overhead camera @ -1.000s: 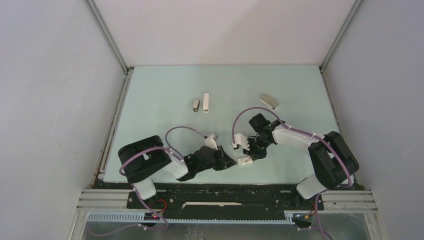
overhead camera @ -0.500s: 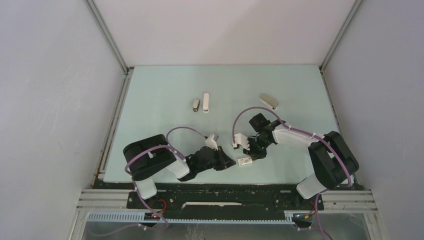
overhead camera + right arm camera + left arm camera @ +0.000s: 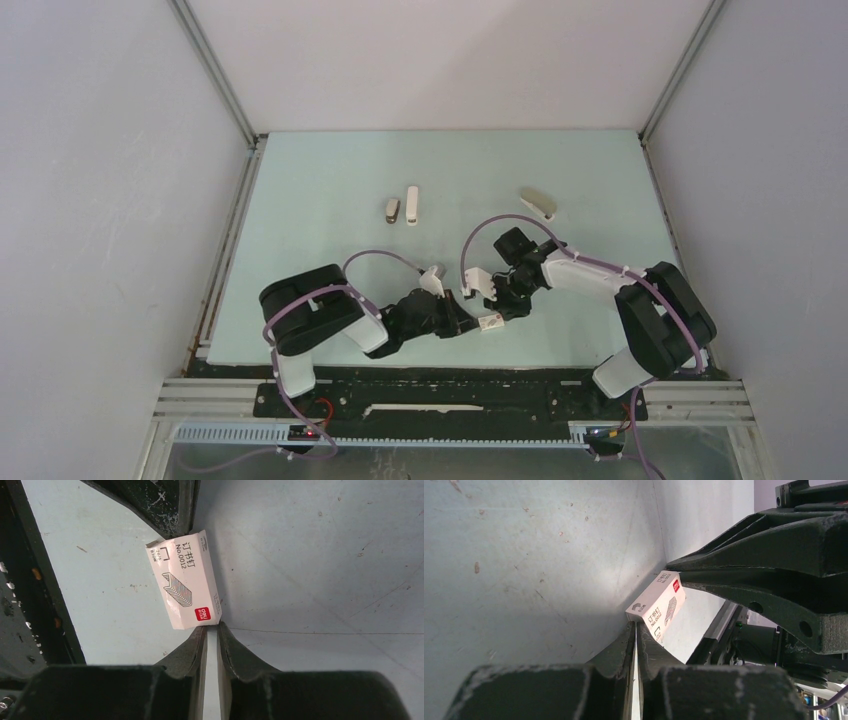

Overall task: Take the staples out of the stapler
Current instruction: Close the staple box at the center of the board.

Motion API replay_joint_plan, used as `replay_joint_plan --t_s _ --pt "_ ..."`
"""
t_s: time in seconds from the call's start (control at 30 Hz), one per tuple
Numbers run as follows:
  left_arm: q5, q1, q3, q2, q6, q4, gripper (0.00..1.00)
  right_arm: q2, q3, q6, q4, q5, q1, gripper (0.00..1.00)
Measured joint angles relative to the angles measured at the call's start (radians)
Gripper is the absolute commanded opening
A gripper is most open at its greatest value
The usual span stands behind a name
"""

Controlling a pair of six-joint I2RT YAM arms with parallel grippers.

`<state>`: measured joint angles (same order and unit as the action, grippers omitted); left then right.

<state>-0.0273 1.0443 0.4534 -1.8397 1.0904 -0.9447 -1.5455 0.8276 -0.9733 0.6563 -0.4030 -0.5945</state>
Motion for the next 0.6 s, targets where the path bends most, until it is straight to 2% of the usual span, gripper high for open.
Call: replay_joint_plan --t_s 0.3,0.6 --pt "0.0 -0.01 -0.036 0.029 -0.002 -0.009 0.2 -0.001 0.001 0.009 -0.002 -0.01 0.037 0.22" --pt "0.007 -0.059 -0.223 0.249 -0.083 0.039 0.32 0.074 0.001 -0.011 0.013 -0.017 0.152 0.24"
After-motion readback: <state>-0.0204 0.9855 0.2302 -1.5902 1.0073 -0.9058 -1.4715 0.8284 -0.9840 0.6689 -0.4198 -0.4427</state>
